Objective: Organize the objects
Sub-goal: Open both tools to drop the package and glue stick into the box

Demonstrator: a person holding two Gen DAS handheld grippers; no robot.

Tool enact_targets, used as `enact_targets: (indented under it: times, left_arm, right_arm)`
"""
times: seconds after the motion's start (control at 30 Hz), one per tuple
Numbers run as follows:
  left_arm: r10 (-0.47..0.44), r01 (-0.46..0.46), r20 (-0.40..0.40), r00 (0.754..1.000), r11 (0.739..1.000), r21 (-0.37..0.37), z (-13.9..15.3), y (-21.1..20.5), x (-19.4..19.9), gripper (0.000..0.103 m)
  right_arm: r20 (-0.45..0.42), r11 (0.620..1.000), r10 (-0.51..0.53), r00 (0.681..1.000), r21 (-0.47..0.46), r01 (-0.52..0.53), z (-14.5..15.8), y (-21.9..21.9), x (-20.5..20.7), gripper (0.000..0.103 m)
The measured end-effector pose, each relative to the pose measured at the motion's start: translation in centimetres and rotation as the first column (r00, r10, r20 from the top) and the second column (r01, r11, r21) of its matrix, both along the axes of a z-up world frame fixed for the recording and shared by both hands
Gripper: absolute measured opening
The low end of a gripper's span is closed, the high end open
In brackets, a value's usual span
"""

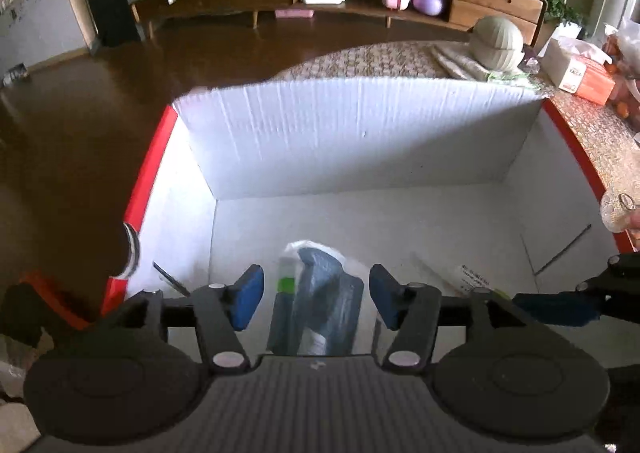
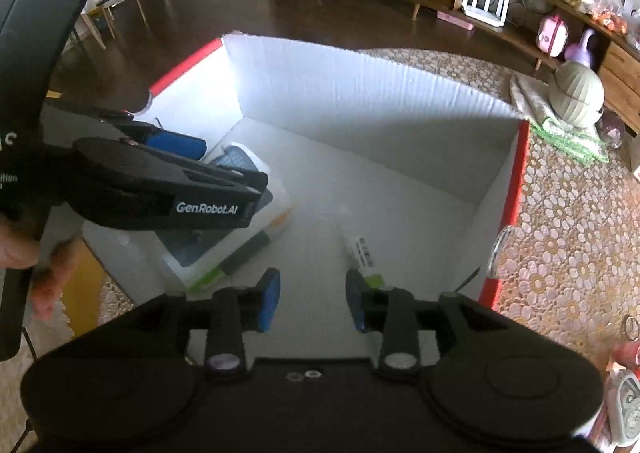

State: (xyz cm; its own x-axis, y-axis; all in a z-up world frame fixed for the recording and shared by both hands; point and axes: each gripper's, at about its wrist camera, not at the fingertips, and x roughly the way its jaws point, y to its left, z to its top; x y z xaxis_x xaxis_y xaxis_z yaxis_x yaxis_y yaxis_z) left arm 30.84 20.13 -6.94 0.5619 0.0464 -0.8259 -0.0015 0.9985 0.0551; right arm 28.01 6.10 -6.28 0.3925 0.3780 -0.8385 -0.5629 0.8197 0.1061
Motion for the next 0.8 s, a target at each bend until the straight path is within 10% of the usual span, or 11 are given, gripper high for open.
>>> enact_targets:
  times: [0.8]
  left_arm:
    - [-0.027, 0.007, 0.274, 0.961, 0.997, 0.072, 9.6, -3.7, -9.7, 0.057]
  right_arm:
    - [0.134, 0.987, -0.04, 0.99, 0.159, 0.018, 8.4, -7.2, -7.4, 0.053]
